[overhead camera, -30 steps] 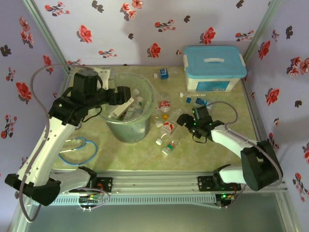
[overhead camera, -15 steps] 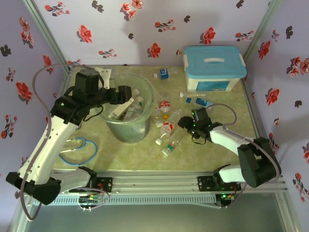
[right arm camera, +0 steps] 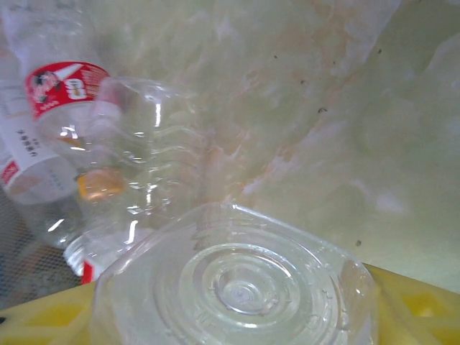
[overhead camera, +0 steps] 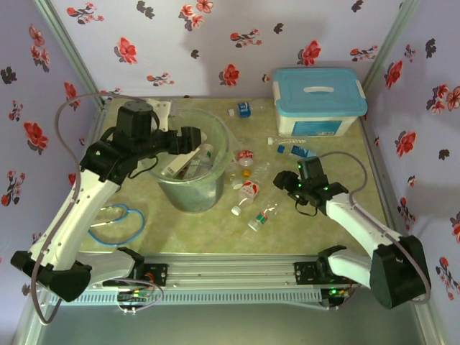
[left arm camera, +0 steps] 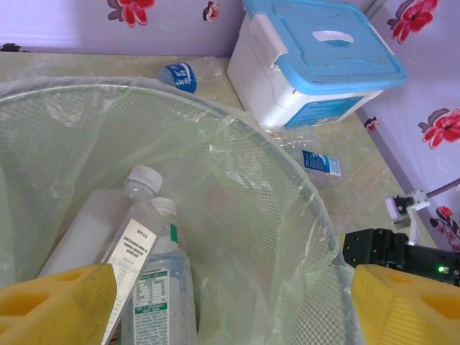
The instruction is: Put the plastic bottles in the bin
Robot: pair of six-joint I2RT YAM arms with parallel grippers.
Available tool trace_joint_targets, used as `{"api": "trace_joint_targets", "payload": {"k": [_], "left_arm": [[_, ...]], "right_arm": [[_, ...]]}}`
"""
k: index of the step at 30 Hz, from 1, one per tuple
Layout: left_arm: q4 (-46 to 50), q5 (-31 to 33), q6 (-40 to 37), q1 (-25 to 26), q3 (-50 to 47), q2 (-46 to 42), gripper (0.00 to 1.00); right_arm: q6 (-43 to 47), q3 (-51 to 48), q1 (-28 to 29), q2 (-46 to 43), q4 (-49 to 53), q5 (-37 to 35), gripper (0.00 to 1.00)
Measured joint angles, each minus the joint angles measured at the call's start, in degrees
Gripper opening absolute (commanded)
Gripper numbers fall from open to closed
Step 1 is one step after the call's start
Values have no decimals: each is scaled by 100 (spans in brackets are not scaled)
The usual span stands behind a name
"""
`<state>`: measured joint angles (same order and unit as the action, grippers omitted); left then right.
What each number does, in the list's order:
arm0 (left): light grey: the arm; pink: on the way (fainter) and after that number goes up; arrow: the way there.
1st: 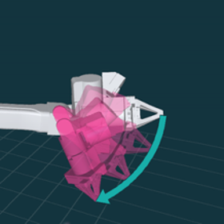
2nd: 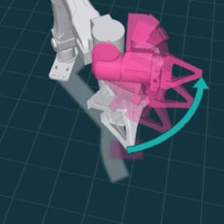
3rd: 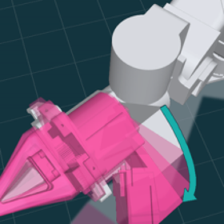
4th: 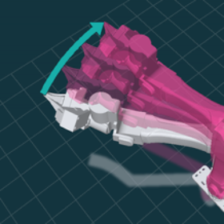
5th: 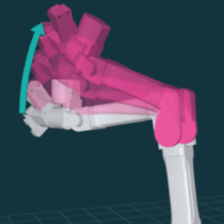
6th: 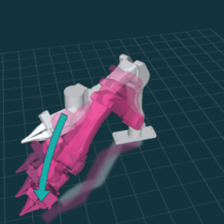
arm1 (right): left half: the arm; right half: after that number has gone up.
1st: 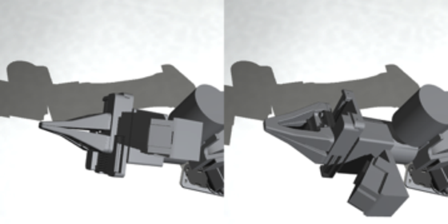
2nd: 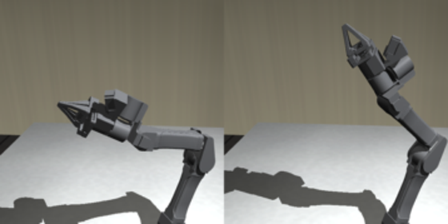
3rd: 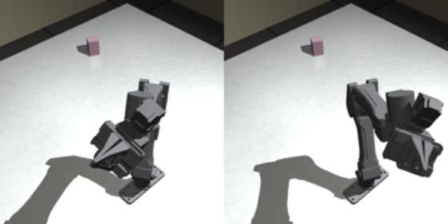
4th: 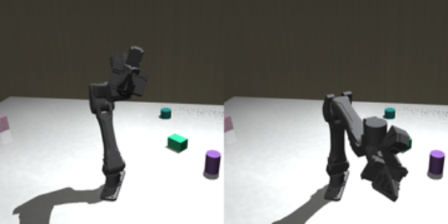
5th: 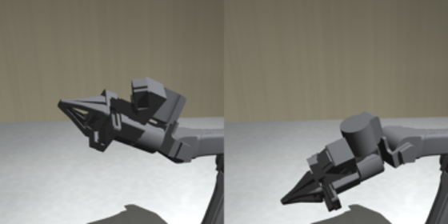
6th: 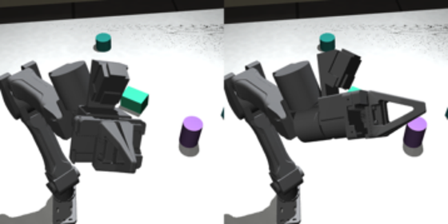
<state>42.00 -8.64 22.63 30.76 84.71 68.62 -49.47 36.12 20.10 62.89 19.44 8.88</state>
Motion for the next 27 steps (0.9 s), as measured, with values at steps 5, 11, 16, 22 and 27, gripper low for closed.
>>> {"api": "trace_joint_targets", "payload": {"k": [5, 11, 16, 22, 27], "left_arm": [[4, 2, 0, 181, 157, 164, 86], [20, -13, -7, 699, 748, 472, 87], [46, -205, -63, 1119, 1235, 732, 92], [26, -586, -144, 1412, 1447, 1023, 97], [-76, -778, -181, 1690, 1541, 1305, 100]], "right_arm": [[175, 474, -170, -372, 350, 192, 53], [426, 1403, -243, -385, 540, 337, 52], [568, 2468, -249, -221, 444, 529, 52], [568, 3163, -247, -26, -225, 1075, 48], [424, 3206, -66, 103, -951, 1440, 47]]}}
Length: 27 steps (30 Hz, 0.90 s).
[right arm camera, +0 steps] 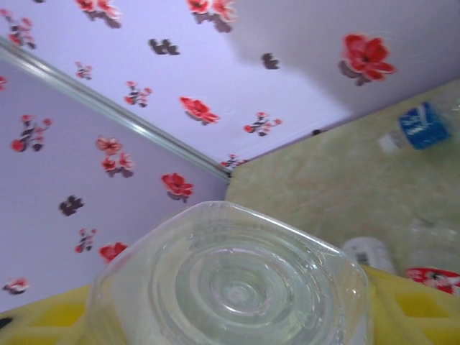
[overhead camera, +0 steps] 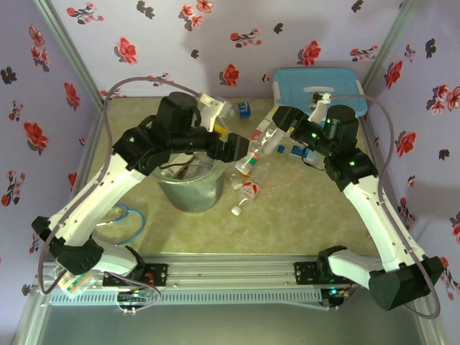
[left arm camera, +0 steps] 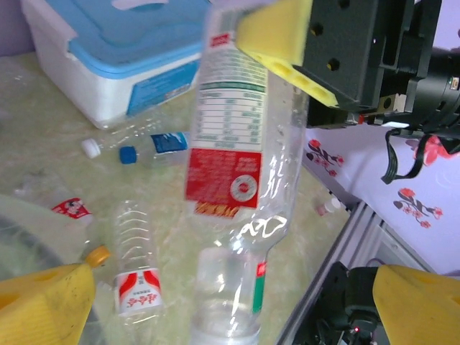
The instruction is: Put the plastic bottles in the bin
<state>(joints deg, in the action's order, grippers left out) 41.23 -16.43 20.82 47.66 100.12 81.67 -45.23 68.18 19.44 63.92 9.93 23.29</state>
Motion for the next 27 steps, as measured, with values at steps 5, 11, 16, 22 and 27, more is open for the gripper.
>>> {"api": "trace_joint_targets", "payload": {"k": [5, 11, 16, 22, 27], "left_arm": [[-85, -33, 0, 90, 94, 249, 100], [-125, -11, -20, 94, 151, 411, 93], [-188, 61, -55, 94, 151, 426, 69], [-251, 153, -101, 94, 153, 426, 56], [-245, 212, -101, 70, 151, 426, 55]], "right_arm": [[-39, 214, 374, 254, -376, 212, 48], [-90, 260, 538, 352, -660, 348, 48], [-149, 262, 549, 363, -763, 387, 48], [-186, 264, 564, 433, -911, 420, 52], [-238, 267, 568, 522, -1054, 444, 84]]}}
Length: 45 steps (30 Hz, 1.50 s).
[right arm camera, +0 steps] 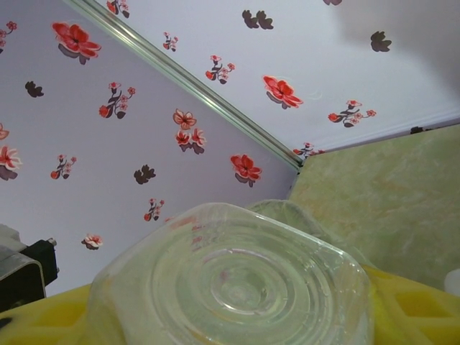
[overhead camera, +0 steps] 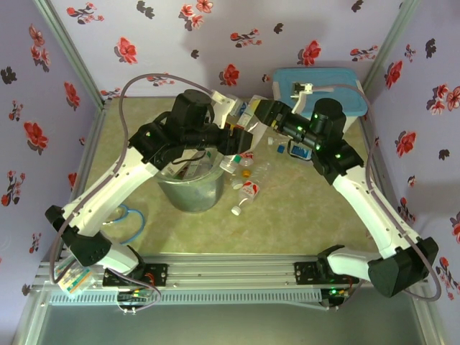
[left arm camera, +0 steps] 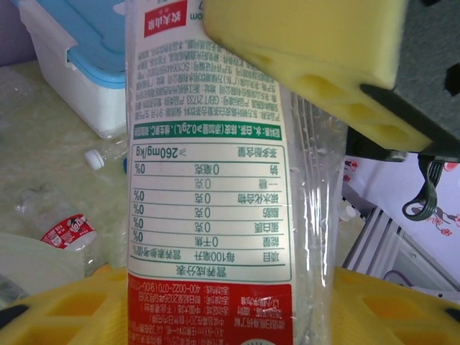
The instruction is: Put the plastic bottles in the bin
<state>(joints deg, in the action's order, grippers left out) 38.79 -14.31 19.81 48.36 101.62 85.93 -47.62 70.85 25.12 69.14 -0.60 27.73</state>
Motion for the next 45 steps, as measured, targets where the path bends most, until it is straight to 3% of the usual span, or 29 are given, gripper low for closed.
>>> {"api": "trace_joint_targets", "payload": {"k": [3, 12, 21, 32, 42, 45], "left_arm": [[-33, -4, 2, -26, 0, 4, 54], [4, 153, 24, -413, -98, -157, 55], [850, 1034, 96, -1434, -236, -861, 55], [2055, 1587, -225, -1541, -874, -826, 56], [2149, 1740, -275, -1878, -1209, -695, 58], [2070, 1766, -310, -1912, -1340, -614, 64]], "right_arm": [[-4, 4, 11, 33, -87, -39, 99], [245, -4, -203, -109, 133, -455, 99], [739, -341, -879, -883, 962, -1174, 99], [1067, -1036, -1161, -942, 1692, -1294, 99], [1147, -1104, -1224, -887, 1722, -1274, 99], [1169, -1134, -1250, -887, 1722, -1272, 99]]}}
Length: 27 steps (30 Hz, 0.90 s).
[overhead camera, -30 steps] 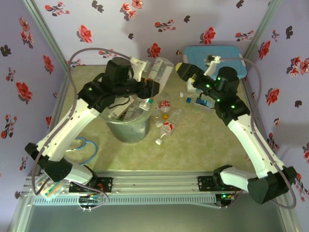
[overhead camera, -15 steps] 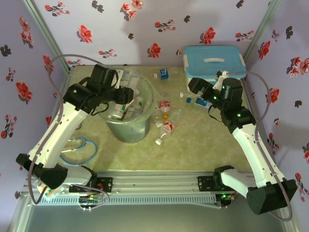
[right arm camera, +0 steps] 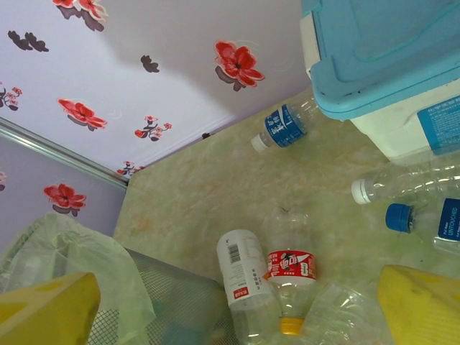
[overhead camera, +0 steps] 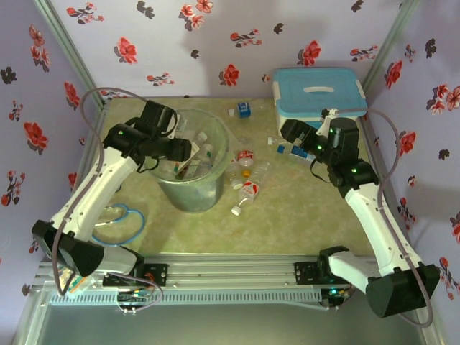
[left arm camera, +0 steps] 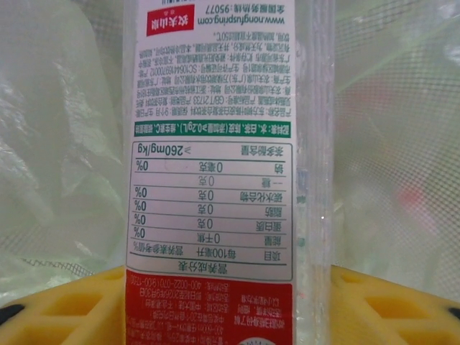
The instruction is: Put the plastic bottles in the bin
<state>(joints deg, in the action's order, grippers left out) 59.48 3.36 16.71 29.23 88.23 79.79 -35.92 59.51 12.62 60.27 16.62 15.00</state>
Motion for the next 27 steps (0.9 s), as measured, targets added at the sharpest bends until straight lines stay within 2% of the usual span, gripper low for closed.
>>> {"api": "trace_joint_targets", "payload": {"k": [3, 5, 7, 12, 18, 27], "left_arm": [[-76, 9, -57, 0, -87, 92, 71], [-94, 4, -72, 0, -87, 166, 82], [-90, 7, -90, 0, -87, 229, 87], [-22, 9, -111, -4, 164, 254, 88], [-199, 9, -188, -24, 597, 234, 73], [-579, -188, -96, 2, 210, 448, 39]], "right_arm": [[0, -50, -17, 11, 2, 2, 99], [0, -63, -37, 17, 2, 7, 99], [0, -70, -42, 17, 2, 17, 99], [-2, -70, -59, 37, 0, 42, 99], [-4, -129, -66, 61, -2, 61, 99], [-4, -160, -66, 61, 0, 127, 99]]}}
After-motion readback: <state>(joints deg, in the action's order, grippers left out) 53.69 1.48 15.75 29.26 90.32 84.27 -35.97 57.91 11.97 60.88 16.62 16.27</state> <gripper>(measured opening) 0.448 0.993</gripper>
